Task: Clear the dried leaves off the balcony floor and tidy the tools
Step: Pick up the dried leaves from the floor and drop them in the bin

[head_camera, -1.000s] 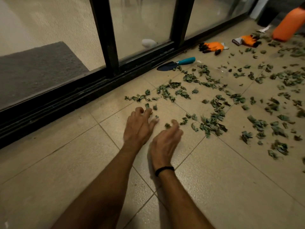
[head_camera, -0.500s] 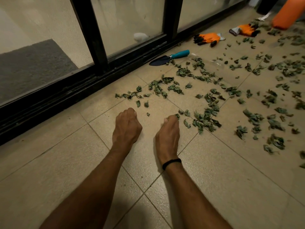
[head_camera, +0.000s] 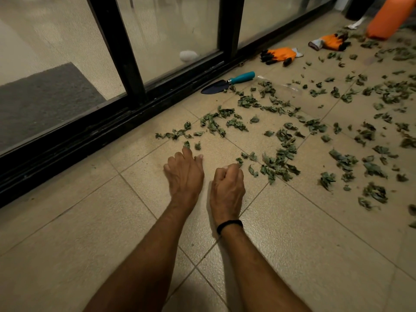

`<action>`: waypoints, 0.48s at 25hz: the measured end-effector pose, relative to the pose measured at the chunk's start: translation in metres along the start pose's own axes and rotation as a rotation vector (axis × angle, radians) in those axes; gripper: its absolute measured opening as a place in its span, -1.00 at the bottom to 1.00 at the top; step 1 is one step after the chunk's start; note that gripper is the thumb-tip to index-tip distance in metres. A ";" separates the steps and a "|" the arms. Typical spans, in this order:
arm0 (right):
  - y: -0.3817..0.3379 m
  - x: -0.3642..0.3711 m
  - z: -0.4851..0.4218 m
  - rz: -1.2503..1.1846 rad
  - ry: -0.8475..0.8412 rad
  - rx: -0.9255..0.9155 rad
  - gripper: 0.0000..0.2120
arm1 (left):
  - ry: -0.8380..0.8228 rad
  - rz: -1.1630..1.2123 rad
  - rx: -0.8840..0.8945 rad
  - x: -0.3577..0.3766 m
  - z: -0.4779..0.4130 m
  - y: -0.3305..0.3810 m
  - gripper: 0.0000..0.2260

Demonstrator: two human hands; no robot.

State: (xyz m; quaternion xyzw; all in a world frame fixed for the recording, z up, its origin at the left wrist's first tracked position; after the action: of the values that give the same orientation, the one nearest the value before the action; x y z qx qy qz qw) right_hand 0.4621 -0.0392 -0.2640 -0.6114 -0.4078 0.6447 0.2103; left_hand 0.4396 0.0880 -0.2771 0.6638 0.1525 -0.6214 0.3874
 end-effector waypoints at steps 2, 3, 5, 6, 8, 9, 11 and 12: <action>-0.001 -0.001 0.002 0.011 0.026 -0.036 -0.84 | 0.042 0.063 0.002 -0.001 0.000 0.002 -0.78; -0.002 -0.001 0.002 0.004 0.052 -0.052 -0.79 | 0.072 0.114 -0.007 -0.002 0.000 0.000 -0.83; -0.002 -0.004 0.000 -0.005 0.129 -0.050 -0.71 | 0.083 0.200 -0.023 -0.002 0.000 -0.003 -0.85; -0.001 -0.005 -0.002 -0.008 0.167 -0.024 -0.72 | 0.071 0.201 -0.030 -0.001 -0.002 -0.004 -0.73; 0.006 -0.007 -0.003 -0.020 0.190 0.019 -0.83 | 0.045 0.146 -0.037 0.000 -0.004 -0.003 -0.45; 0.009 -0.008 -0.004 -0.008 0.178 0.042 -0.76 | 0.040 0.122 -0.039 0.000 -0.006 -0.003 -0.39; 0.015 -0.008 -0.009 0.041 0.116 0.064 -0.61 | 0.029 0.100 -0.029 0.001 -0.009 -0.003 -0.42; 0.017 -0.009 -0.013 0.074 0.087 0.067 -0.63 | 0.036 0.090 -0.012 0.001 -0.010 -0.003 -0.49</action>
State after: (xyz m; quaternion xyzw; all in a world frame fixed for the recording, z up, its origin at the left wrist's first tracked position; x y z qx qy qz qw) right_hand 0.4798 -0.0519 -0.2706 -0.6460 -0.3534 0.6384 0.2240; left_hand 0.4446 0.0966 -0.2793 0.6787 0.1330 -0.5904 0.4161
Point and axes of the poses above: each hand's wrist, its own z-axis away from the middle knuckle, its own x-axis out of the palm, y = z × x, the point moved 4 cm from there along -z, towards the middle knuckle, and after that the axes turned 15 degrees about -y, right-handed, at the moved point
